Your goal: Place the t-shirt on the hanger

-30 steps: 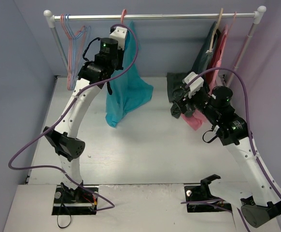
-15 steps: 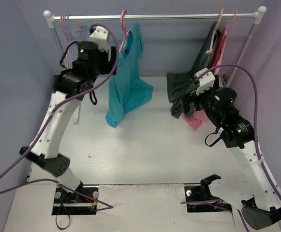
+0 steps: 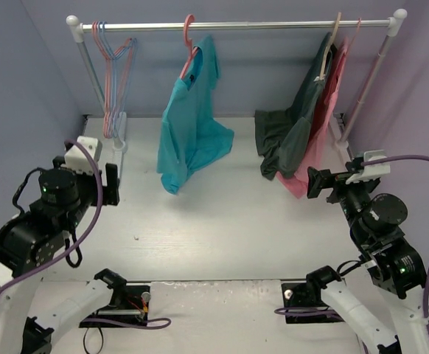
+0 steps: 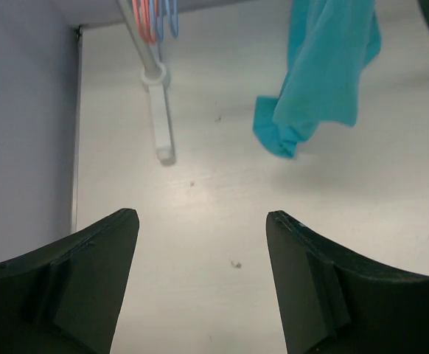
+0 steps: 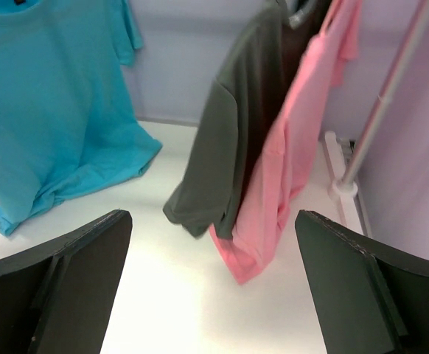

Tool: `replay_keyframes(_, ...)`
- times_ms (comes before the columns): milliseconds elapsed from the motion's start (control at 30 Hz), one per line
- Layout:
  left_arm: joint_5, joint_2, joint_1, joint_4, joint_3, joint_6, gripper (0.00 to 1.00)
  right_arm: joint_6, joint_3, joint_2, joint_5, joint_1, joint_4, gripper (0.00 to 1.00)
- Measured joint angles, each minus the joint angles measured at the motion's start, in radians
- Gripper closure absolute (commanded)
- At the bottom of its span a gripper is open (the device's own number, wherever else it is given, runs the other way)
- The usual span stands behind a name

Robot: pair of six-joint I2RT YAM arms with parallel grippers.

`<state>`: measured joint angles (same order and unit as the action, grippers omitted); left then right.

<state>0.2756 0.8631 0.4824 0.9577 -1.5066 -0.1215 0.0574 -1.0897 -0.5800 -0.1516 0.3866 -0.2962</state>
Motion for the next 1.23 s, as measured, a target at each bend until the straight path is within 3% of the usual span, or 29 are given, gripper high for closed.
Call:
replay_keyframes(200,0.033,-0.192,0.000,0.056,0.209,-0.024,0.30,-0.074,0.051,0.071,-0.039,0.000,-0.090,0.00)
replay_keyframes(400,0.047,-0.300,0.000,0.064,0.273,-0.055,0.30,-0.109,0.056,0.111,-0.062,0.000,-0.153,0.00)
replay_keyframes(1233,0.058,-0.307,0.000,0.140,0.324,-0.138,0.30,-0.113,0.065,0.176,-0.057,0.000,-0.195,0.00)
